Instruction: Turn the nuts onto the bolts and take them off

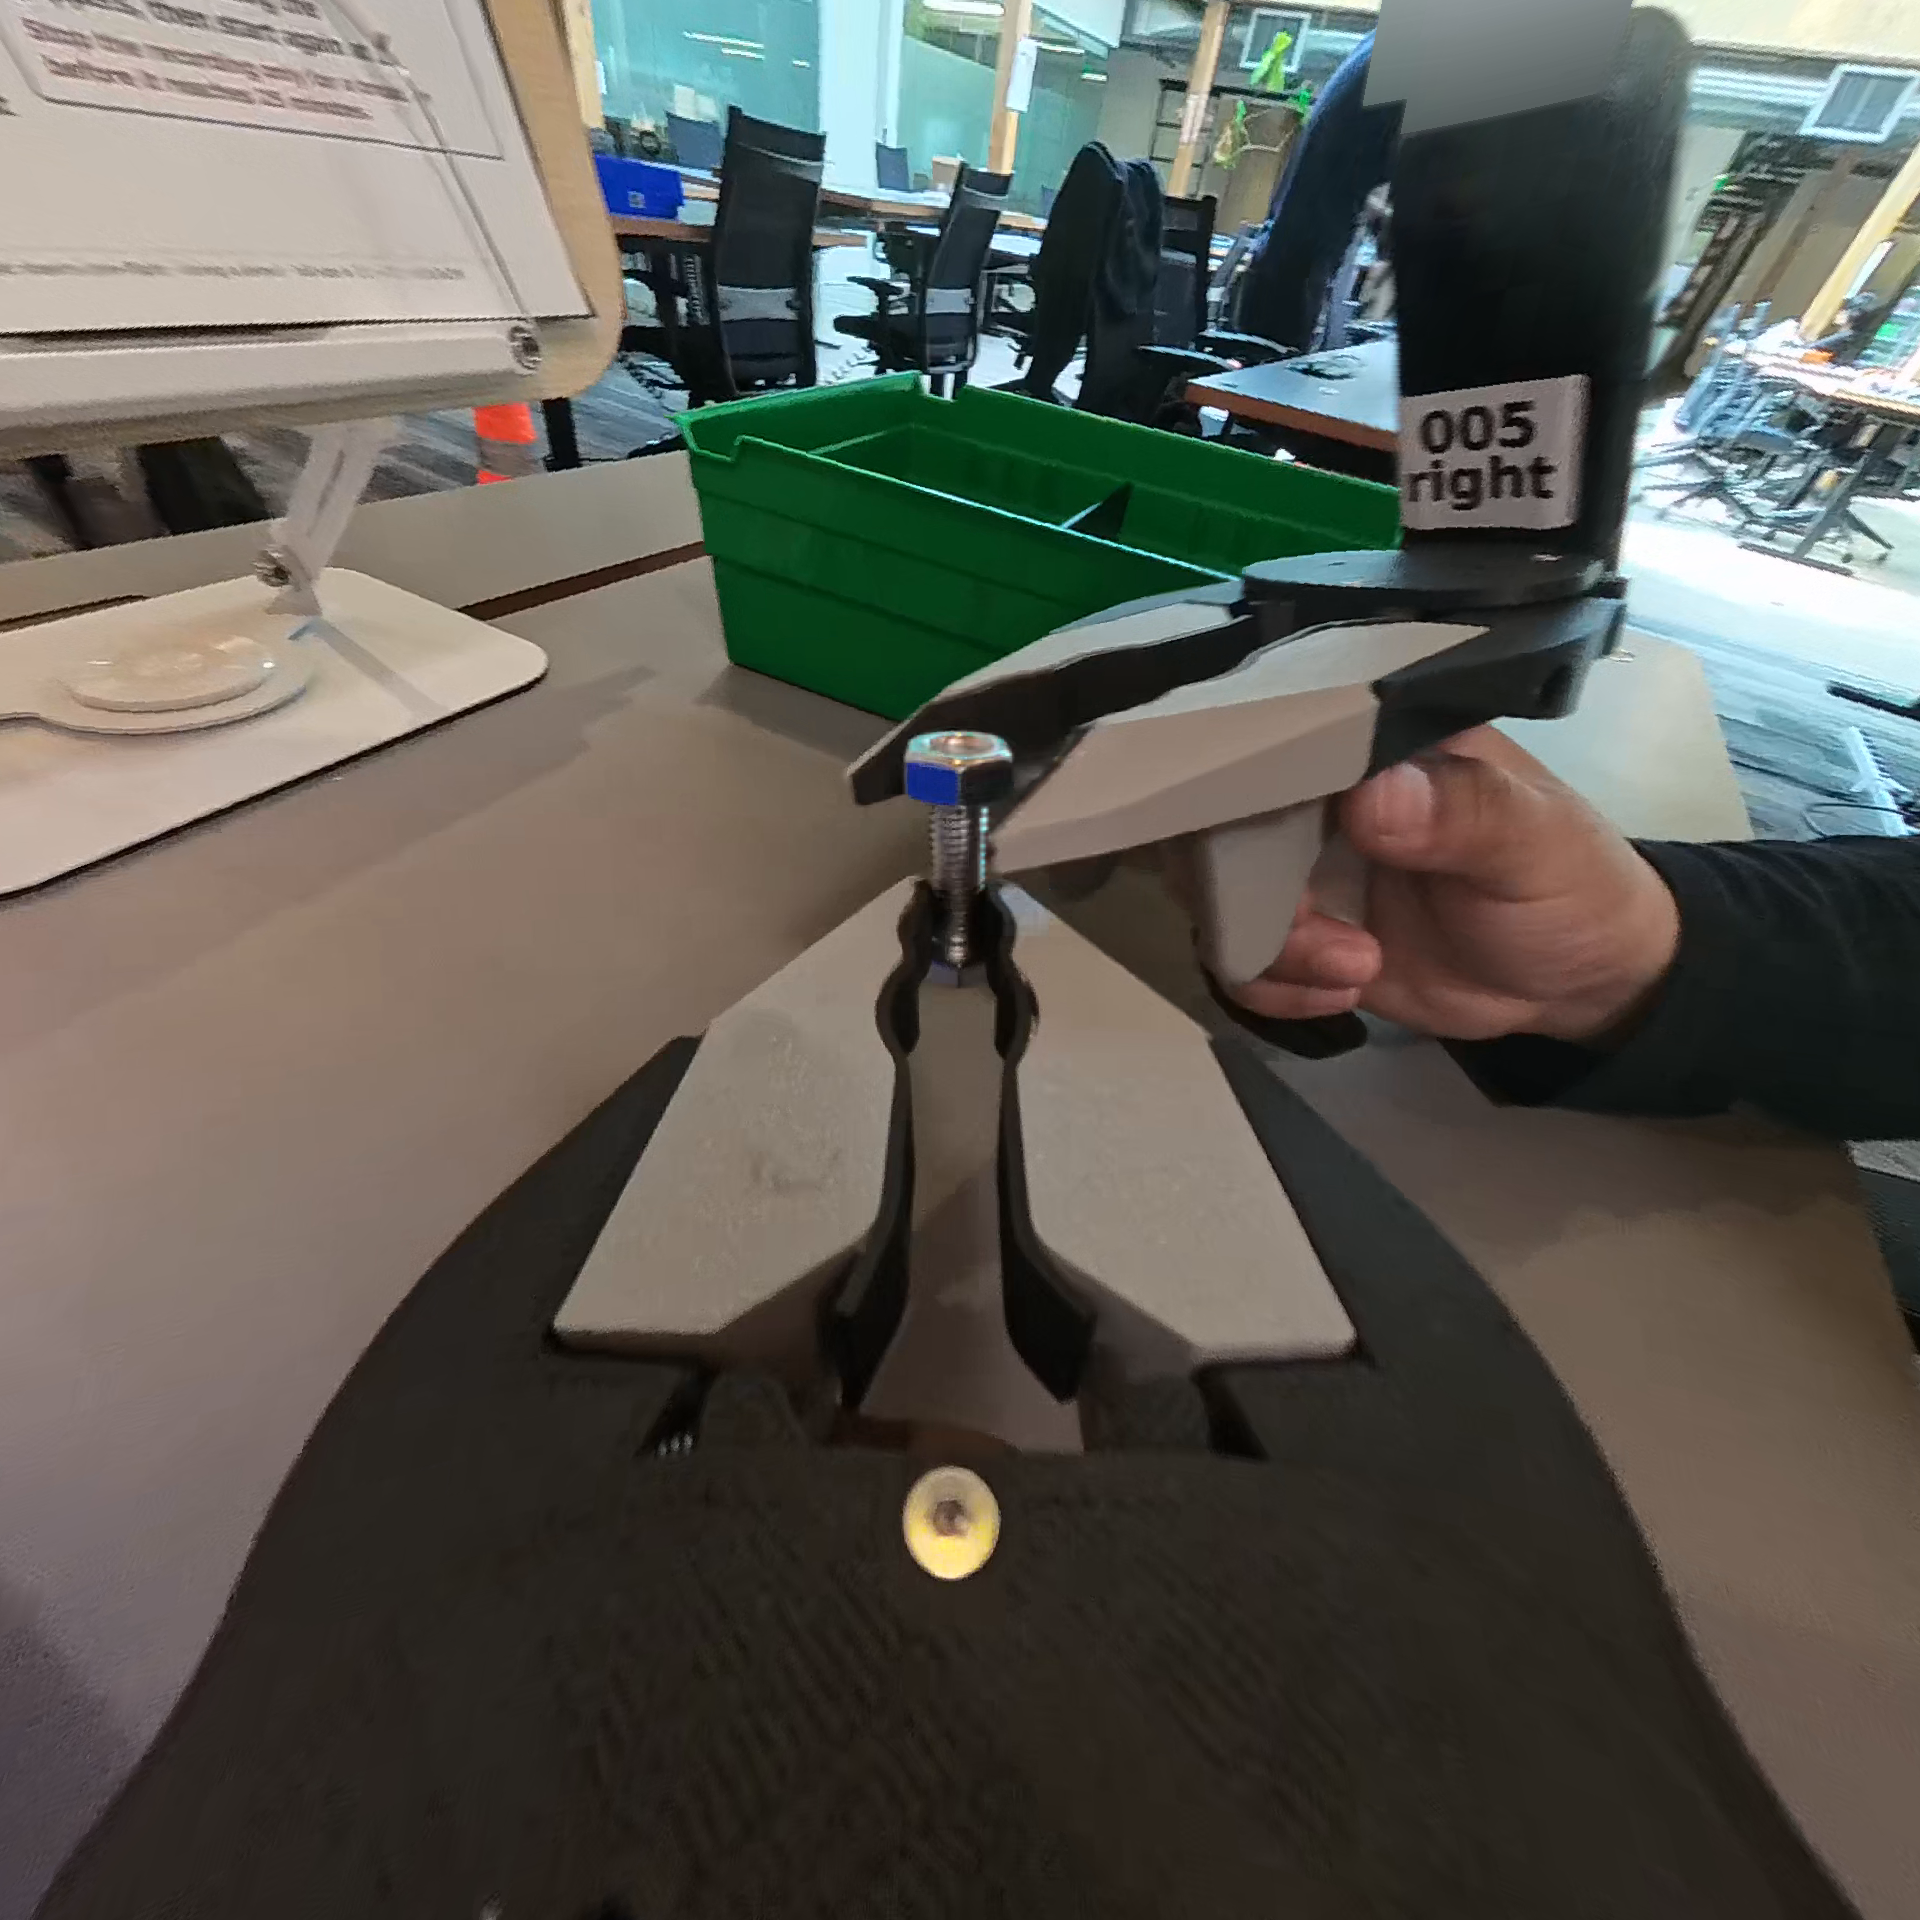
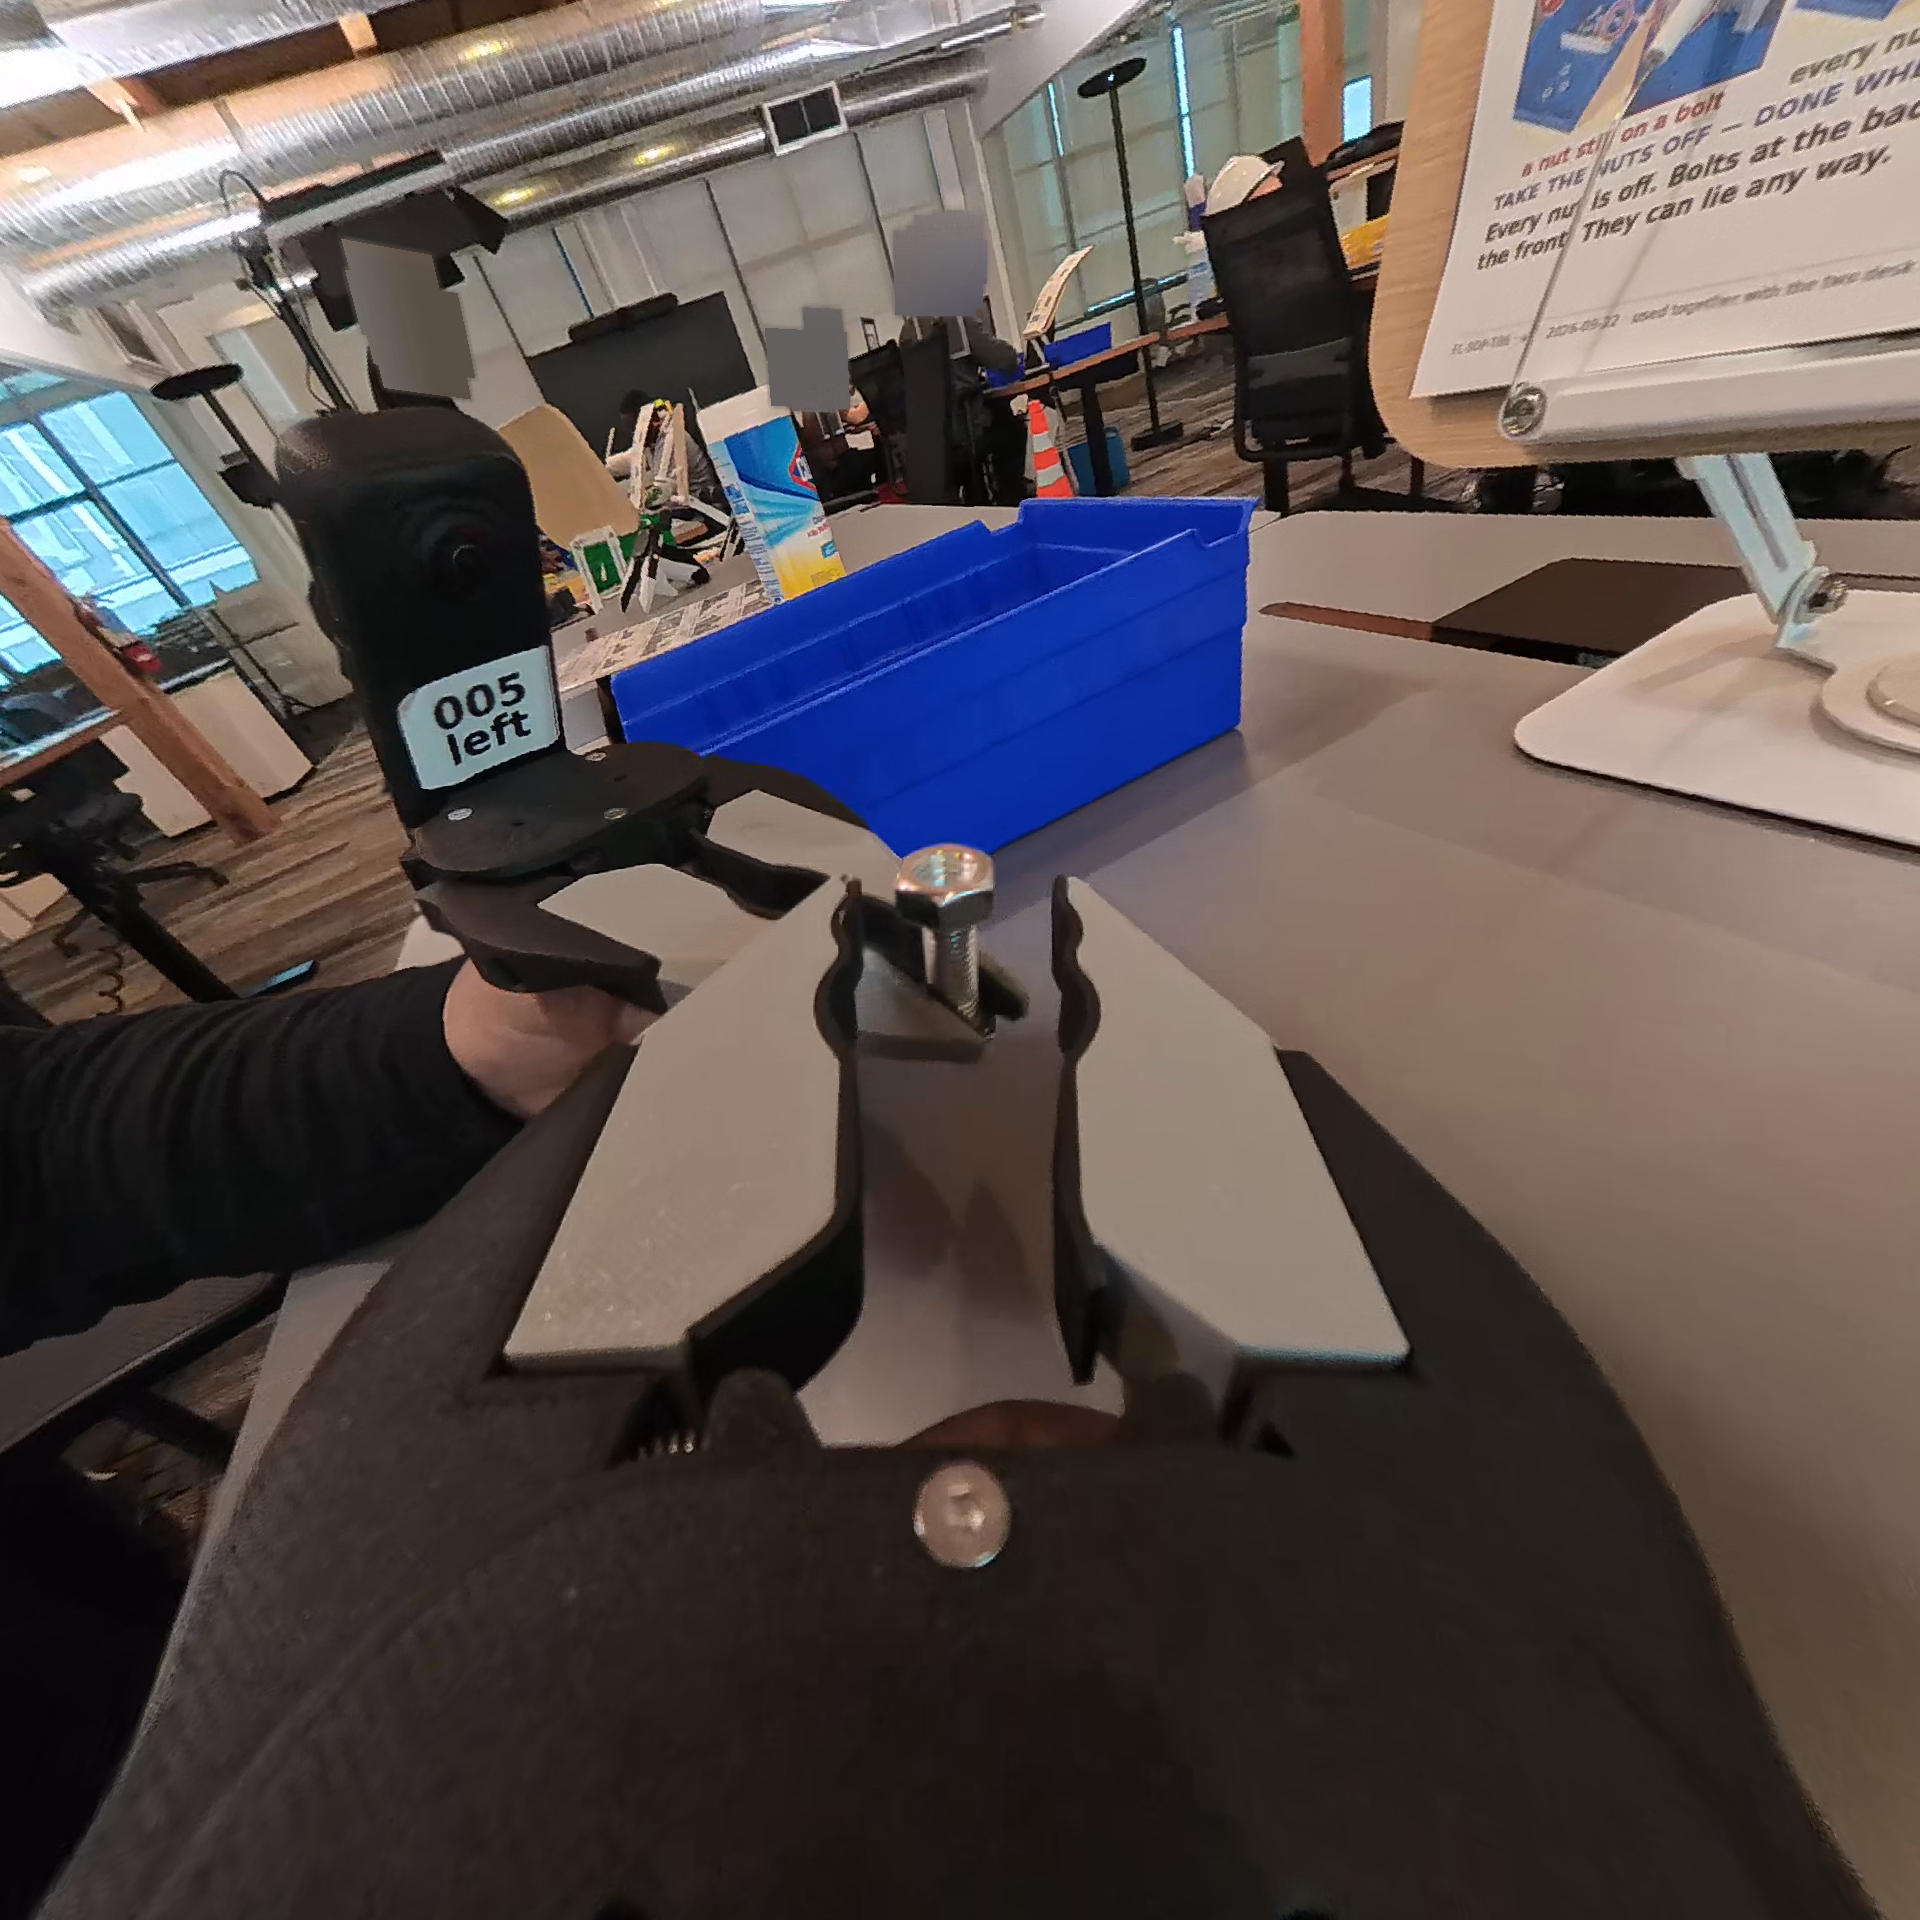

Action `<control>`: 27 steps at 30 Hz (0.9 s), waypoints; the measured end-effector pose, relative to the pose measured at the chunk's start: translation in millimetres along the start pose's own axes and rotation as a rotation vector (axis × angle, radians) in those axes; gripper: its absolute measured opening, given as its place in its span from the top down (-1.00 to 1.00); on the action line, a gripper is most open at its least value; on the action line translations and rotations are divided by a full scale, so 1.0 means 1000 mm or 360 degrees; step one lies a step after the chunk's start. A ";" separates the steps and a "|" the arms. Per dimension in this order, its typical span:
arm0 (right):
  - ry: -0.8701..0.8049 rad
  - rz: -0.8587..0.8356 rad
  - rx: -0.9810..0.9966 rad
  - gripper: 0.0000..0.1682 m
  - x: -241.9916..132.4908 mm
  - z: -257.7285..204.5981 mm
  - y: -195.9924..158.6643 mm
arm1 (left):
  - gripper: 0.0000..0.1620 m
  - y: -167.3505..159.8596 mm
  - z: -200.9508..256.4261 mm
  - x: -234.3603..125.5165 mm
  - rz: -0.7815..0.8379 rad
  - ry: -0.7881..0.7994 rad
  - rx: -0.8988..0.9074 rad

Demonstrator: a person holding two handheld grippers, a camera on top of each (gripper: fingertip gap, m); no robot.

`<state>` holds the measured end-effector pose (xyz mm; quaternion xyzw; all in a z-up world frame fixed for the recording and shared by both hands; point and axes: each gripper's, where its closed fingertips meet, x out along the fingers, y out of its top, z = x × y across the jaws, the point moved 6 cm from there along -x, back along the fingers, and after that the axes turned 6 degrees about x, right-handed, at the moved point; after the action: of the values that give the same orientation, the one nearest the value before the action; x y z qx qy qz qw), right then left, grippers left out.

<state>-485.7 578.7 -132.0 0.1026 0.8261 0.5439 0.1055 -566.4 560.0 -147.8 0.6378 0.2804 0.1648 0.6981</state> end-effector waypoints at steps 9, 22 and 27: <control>-0.0138 -0.0008 -0.0128 0.61 -0.001 0.000 0.000 | 0.92 -0.005 -0.012 -0.002 -0.0044 0.0092 -0.0045; -0.0085 -0.0002 -0.0046 0.81 0.006 -0.001 -0.003 | 0.92 -0.005 0.006 0.006 -0.0070 -0.0002 0.0014; 0.0010 -0.0025 0.0014 0.82 0.005 -0.003 -0.003 | 0.92 -0.004 0.010 0.006 -0.0066 -0.0077 0.0006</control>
<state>-491.7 576.4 -134.3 0.0949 0.8297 0.5397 0.1067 -556.6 555.0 -152.7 0.6371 0.2770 0.1343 0.7067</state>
